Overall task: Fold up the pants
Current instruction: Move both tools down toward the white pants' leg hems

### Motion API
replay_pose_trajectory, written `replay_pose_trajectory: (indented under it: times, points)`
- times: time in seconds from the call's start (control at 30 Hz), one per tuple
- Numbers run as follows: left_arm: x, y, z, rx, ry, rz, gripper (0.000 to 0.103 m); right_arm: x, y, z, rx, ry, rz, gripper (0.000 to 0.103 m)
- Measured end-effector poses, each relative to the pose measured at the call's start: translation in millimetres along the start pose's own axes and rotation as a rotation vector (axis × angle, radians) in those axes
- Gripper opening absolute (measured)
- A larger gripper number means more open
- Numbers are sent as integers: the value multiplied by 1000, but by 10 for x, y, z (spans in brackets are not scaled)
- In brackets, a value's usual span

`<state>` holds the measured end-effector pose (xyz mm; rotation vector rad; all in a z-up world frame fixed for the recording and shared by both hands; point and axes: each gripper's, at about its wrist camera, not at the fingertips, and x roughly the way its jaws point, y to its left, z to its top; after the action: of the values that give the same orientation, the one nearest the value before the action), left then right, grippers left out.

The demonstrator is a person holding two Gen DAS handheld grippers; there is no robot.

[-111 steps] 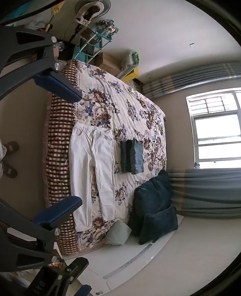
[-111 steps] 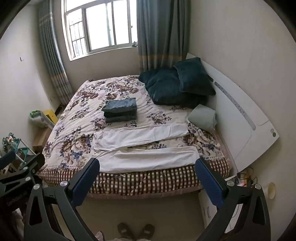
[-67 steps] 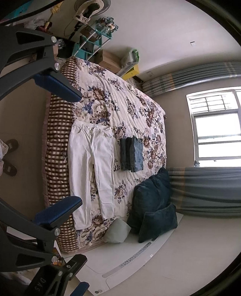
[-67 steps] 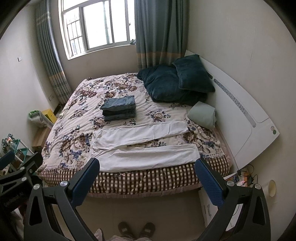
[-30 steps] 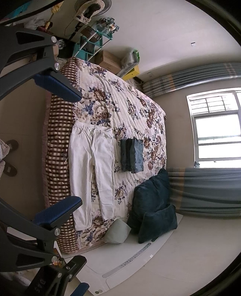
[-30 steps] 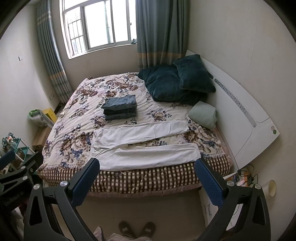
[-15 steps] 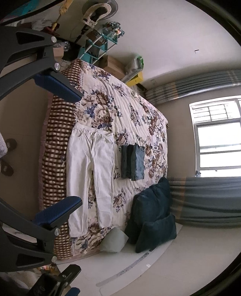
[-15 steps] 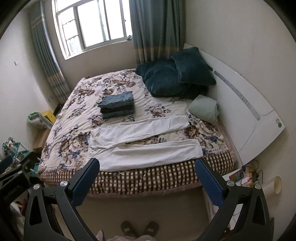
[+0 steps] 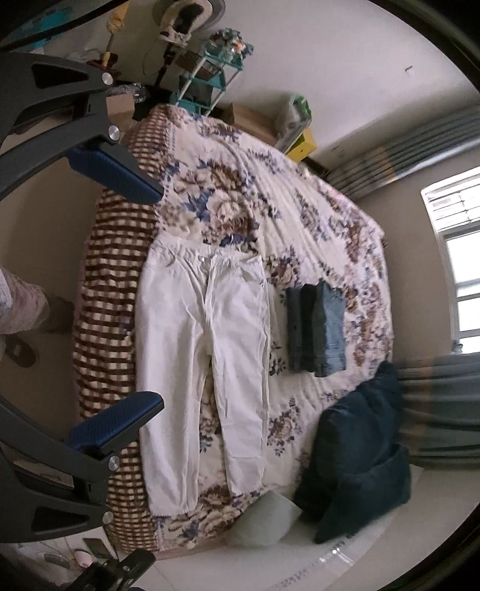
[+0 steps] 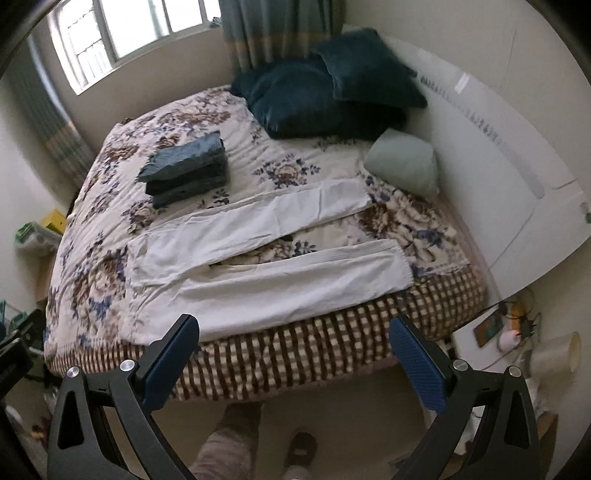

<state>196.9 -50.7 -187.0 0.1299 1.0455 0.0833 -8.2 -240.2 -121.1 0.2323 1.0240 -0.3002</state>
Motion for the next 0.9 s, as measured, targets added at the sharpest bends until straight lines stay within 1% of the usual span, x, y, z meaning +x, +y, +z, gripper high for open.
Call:
replay_pose_trajectory:
  times: [0.13,0.2,0.3,0.37,0.4,0.53,0.67,0.77,0.8,0.83,0.87,0.9]
  points:
    - [696,-91,497,9,63,-32,103,746,273,517,36,65,-21,103]
    - [1021,-141,731,22,92,-41,103,1122,480,810,40,89,-43,103]
    - [1474,-189,1048,29,143,-68,103,1609,738,1160,38,127,-74,103]
    - [1824,-239,1272,36,172,-83,103,2024,908,1428,44,164,-77,103]
    - [1965,-256,1355,40,178,-84,103,2147,948,1502,44,170,-78,103]
    - [2657,-419,1686,86,209,-53,103,2887,1130,1879,21,203,-99,103]
    - [3385,-575,1921,147,253,-29,103,3746,1276,2176,-42,273,-99,103]
    - [4049,-797,2035,237,306,7,103,4562,1414,2362,-140,372,-100,103]
    - [4267,-877,2061,274,322,16,103,4750,1431,2381,-165,389,-94,103]
    - [4427,-931,2083,300,339,21,103,5031,1481,2420,-206,420,-100,103]
    - [4679,-1044,2076,343,369,29,103,5320,1536,2467,-246,452,-104,103]
    - [4842,-1109,2077,368,390,25,103,5513,1551,2478,-276,472,-101,103]
